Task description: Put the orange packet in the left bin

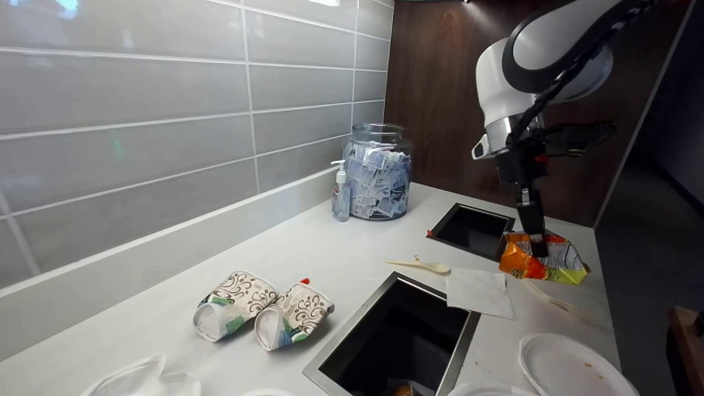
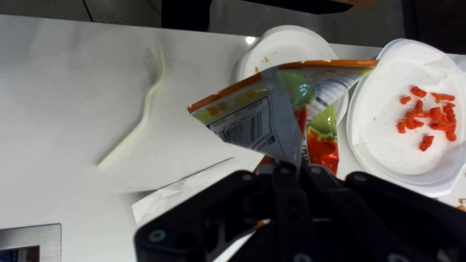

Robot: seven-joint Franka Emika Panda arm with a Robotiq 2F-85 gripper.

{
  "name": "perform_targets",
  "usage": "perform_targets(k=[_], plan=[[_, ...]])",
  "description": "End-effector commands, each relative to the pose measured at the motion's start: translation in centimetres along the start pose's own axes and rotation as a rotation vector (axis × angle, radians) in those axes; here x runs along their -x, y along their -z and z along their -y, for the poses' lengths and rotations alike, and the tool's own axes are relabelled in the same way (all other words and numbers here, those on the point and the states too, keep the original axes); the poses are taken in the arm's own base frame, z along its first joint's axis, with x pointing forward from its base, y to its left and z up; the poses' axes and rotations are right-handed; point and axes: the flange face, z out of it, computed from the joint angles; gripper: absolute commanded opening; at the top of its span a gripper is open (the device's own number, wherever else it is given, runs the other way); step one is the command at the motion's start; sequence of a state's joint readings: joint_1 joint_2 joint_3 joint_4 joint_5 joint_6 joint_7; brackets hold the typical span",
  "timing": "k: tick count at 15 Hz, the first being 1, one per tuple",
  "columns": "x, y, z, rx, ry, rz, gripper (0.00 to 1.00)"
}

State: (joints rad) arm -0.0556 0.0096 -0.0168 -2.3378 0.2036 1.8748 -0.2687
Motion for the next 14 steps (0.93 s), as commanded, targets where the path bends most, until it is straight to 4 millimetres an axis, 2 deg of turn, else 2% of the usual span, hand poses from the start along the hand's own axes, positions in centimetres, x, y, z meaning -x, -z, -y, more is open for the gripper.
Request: perform_targets(k=[1, 6, 10, 14], plan=[[-1.5, 0.3, 2.8, 0.009, 0.071, 0.032, 0.00], [-3.7, 0.4, 8.2, 0.060, 0.213, 0.062, 0.00], [-5.2, 1.5, 13.4, 0.110, 0.333, 0.051, 0.00], [-6.6, 2.6, 16.6, 0.156, 0.410, 0.024, 0.00]])
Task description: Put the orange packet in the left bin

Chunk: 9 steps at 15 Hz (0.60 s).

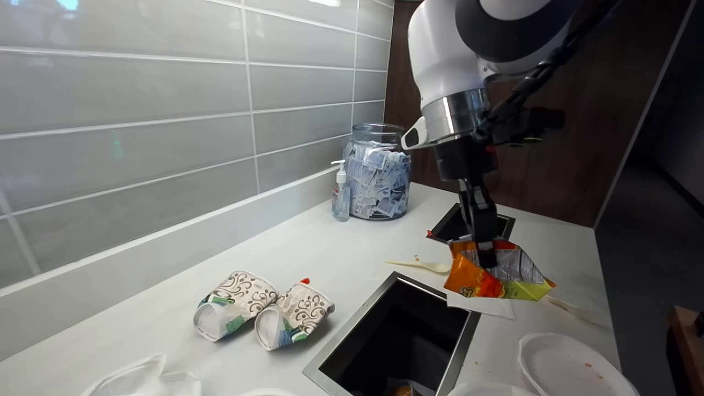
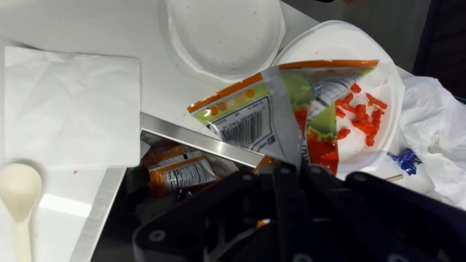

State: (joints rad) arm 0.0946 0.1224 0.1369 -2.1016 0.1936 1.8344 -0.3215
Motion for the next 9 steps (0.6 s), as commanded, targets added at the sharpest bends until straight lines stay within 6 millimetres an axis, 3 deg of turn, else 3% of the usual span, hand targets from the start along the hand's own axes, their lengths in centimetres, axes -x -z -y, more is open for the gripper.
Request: perform_targets(k=[1, 5, 9], plan=[[-2.2, 1.2, 1.0, 0.059, 0.070, 0.017, 0.00], [-3.3, 2.3, 1.6, 0.162, 0.132, -0.006, 0.00], [-3.3, 3.8, 1.7, 0.149, 0.131, -0.106, 0.00]])
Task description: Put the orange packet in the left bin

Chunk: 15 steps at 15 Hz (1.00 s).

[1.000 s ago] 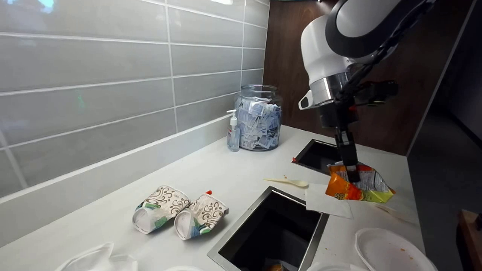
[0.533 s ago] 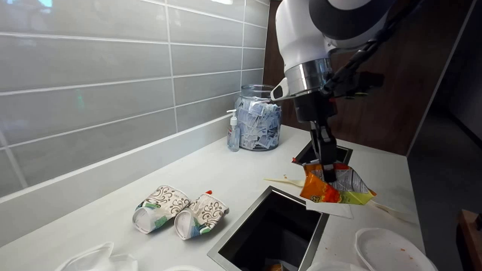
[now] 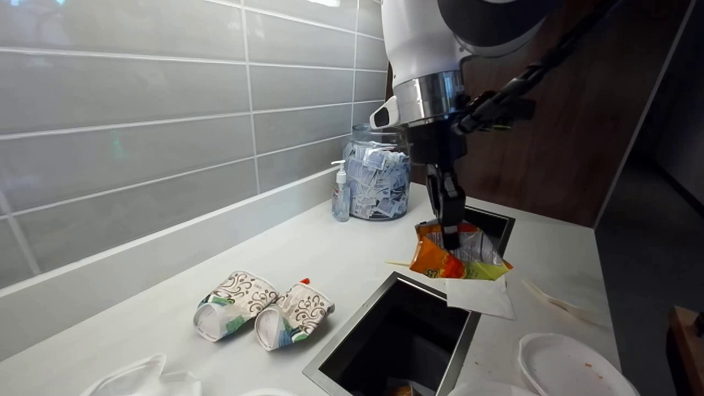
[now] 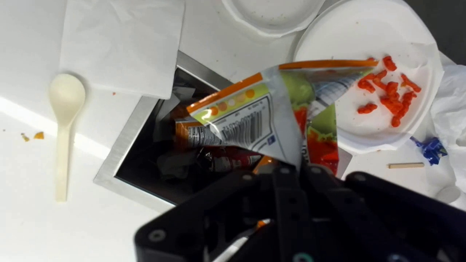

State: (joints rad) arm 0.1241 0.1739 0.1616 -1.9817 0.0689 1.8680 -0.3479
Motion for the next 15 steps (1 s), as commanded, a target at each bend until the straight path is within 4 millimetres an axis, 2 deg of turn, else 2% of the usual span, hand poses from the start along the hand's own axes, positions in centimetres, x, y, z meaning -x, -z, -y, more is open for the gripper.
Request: perform_targets(k=[1, 6, 7, 8, 9, 15], plan=[[-0.11, 1.06, -0.25, 0.000, -0.012, -0.084, 0.00], [-0.50, 1.34, 0.07, 0.027, 0.008, -0.120, 0.00], [-0.58, 1.37, 0.25, 0.029, 0.010, -0.127, 0.26], [-0.60, 1.41, 0.31, 0.031, 0.014, -0.128, 0.27], [-0.67, 1.42, 0.36, 0.033, 0.015, -0.129, 0.32], [-0.51, 1.44, 0.58, 0.032, 0.024, -0.126, 0.78]])
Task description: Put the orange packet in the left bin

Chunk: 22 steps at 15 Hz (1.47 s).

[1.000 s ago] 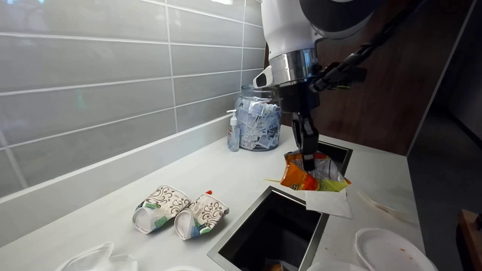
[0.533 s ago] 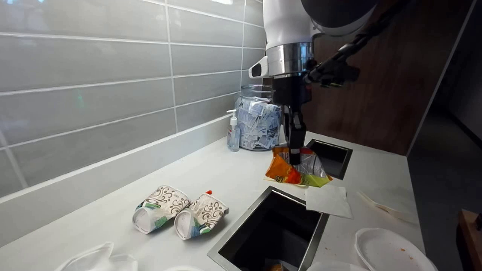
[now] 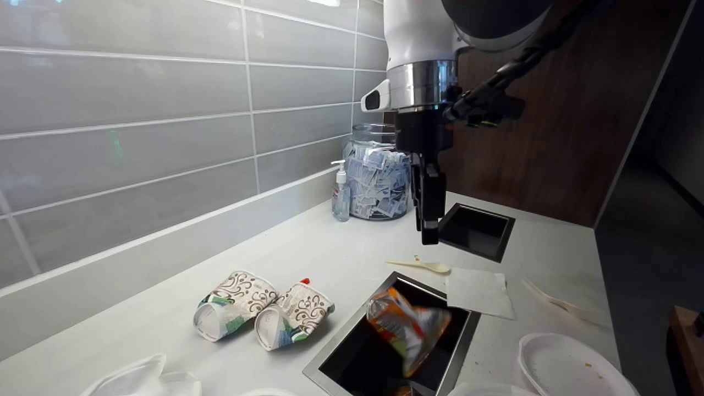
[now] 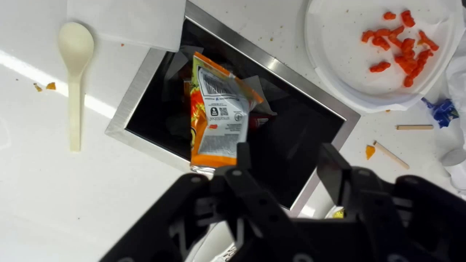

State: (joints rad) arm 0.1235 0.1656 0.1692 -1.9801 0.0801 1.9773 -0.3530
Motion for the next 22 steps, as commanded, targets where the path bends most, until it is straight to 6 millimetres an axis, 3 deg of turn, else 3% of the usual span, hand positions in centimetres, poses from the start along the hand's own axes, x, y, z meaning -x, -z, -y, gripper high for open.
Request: perform_targets(k=[1, 3, 9, 16, 22], plan=[[0.7, 0.1, 0.5, -0.004, 0.018, -0.009, 0.85], [0.9, 0.4, 0.5, -0.016, 0.020, -0.015, 0.99], [2.5, 1.8, 0.4, -0.041, -0.022, -0.072, 1.00], [8.3, 2.4, 0.1, -0.054, -0.048, -0.074, 1.00], [13.3, 3.4, 1.3, -0.046, 0.035, -0.125, 1.00]])
